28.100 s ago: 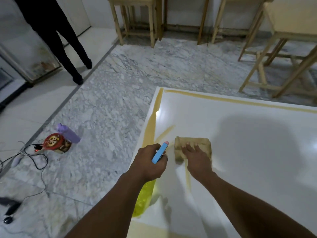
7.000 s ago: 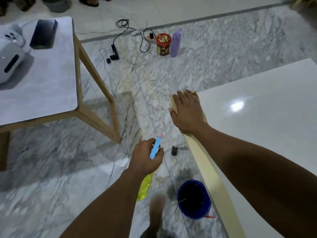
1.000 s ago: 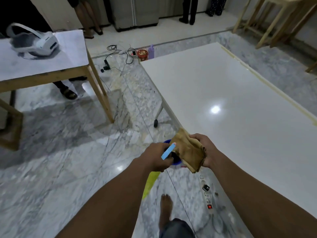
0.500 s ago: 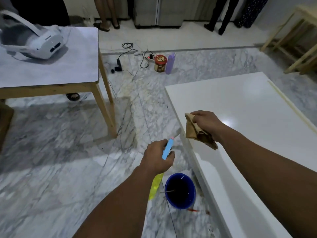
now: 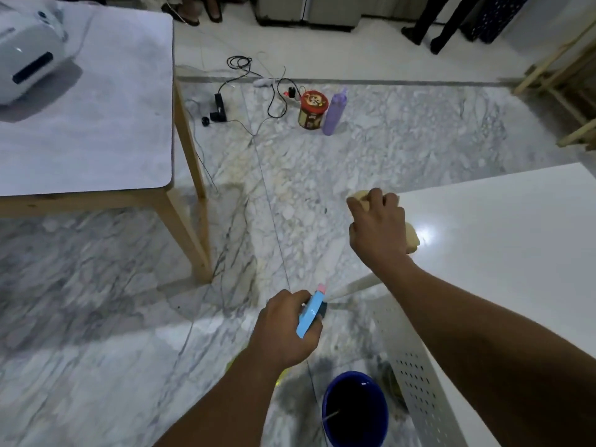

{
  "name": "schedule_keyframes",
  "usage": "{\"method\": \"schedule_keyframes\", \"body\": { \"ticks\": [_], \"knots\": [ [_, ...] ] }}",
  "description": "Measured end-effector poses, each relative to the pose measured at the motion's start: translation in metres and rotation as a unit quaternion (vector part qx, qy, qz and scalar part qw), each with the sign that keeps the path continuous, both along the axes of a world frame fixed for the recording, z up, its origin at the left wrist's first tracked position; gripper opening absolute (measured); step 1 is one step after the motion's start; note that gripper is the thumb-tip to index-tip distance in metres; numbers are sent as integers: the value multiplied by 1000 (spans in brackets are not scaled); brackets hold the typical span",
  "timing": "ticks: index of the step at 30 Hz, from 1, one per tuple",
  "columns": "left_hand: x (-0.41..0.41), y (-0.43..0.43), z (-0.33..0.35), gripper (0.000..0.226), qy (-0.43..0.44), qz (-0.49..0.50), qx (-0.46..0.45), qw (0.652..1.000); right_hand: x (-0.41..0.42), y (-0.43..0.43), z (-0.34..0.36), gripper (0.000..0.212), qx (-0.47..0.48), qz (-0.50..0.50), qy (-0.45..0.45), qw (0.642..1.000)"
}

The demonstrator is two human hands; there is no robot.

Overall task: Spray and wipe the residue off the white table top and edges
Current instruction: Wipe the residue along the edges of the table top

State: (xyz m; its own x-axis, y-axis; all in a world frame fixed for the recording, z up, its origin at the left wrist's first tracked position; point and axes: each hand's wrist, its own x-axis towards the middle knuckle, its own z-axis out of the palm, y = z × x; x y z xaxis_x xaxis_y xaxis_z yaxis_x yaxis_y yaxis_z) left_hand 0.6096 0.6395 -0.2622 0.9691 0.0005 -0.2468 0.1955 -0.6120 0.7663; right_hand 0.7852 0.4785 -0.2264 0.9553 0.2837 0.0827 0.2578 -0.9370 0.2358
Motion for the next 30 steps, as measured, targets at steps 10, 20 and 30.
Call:
{"method": "schedule_keyframes", "body": {
  "ticks": [10, 20, 30],
  "knots": [
    [6, -17, -5, 20, 28, -20, -28, 999, -2, -2, 8, 43, -26, 56, 34, 998],
    [-10, -31, -9, 16, 50, -40, -45, 997, -29, -23, -6, 63, -36, 83, 44, 995],
    [-15, -14, -17, 18, 44, -64, -10, 997, -35, -21, -21, 69, -39, 81, 56, 994]
  ]
}}
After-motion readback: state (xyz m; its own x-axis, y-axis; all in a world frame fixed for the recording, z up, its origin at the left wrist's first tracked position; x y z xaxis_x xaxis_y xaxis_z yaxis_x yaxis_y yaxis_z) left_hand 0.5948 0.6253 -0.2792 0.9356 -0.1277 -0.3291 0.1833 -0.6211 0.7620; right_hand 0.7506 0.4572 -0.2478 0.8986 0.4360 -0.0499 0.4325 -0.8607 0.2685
